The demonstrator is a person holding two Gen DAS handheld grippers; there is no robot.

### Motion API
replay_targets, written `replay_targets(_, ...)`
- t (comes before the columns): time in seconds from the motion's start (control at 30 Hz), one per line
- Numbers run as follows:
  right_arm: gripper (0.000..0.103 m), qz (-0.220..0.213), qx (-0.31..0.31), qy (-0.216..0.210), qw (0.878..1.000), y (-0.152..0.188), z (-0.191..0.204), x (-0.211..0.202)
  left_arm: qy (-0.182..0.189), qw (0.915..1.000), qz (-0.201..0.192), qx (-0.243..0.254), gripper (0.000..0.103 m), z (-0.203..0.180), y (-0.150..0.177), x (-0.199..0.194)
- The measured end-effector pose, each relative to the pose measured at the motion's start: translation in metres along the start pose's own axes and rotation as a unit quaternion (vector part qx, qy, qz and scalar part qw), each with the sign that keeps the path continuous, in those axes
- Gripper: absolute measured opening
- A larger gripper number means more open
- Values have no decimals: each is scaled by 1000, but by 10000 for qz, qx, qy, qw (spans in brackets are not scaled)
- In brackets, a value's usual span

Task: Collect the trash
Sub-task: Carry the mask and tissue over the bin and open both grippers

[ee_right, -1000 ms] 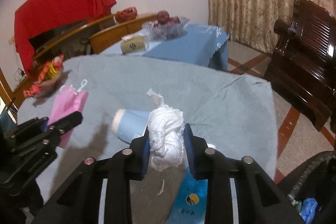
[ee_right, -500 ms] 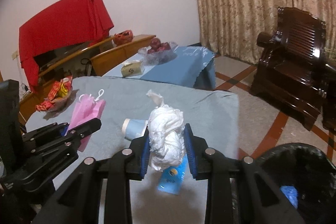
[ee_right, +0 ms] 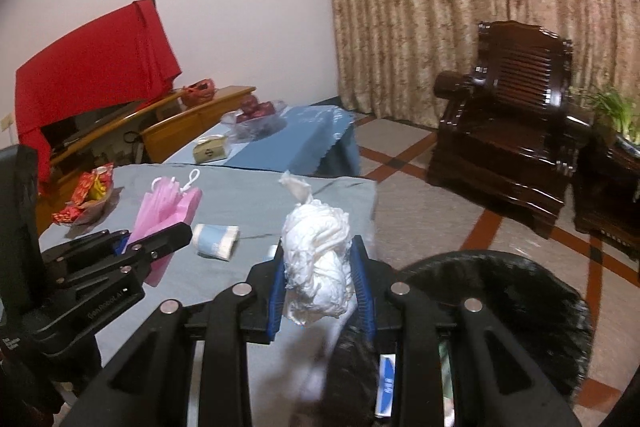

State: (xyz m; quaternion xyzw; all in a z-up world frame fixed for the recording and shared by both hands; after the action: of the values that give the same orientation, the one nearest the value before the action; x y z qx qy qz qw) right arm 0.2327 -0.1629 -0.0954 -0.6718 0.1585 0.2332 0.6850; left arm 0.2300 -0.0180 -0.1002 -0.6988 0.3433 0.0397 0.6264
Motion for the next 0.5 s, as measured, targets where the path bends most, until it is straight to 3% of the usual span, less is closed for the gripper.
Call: replay_targets(0.5, 30, -10, 418, 960, 9945, 23, -114, -37, 927, 9937, 185, 598, 14, -115, 9, 57)
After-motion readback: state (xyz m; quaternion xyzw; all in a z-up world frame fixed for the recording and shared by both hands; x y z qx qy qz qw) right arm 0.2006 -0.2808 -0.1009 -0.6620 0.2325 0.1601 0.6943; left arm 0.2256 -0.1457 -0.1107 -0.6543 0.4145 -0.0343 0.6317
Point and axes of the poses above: each gripper's, at about its wrist camera, not at the fingertips, and x roughly the way its jaws point, z to its left, y to its underside, the point moved 8 cm from there along x, roughly the way its jaws point, and after that the axes turned 10 degrees about y, right-handed, at the moved point
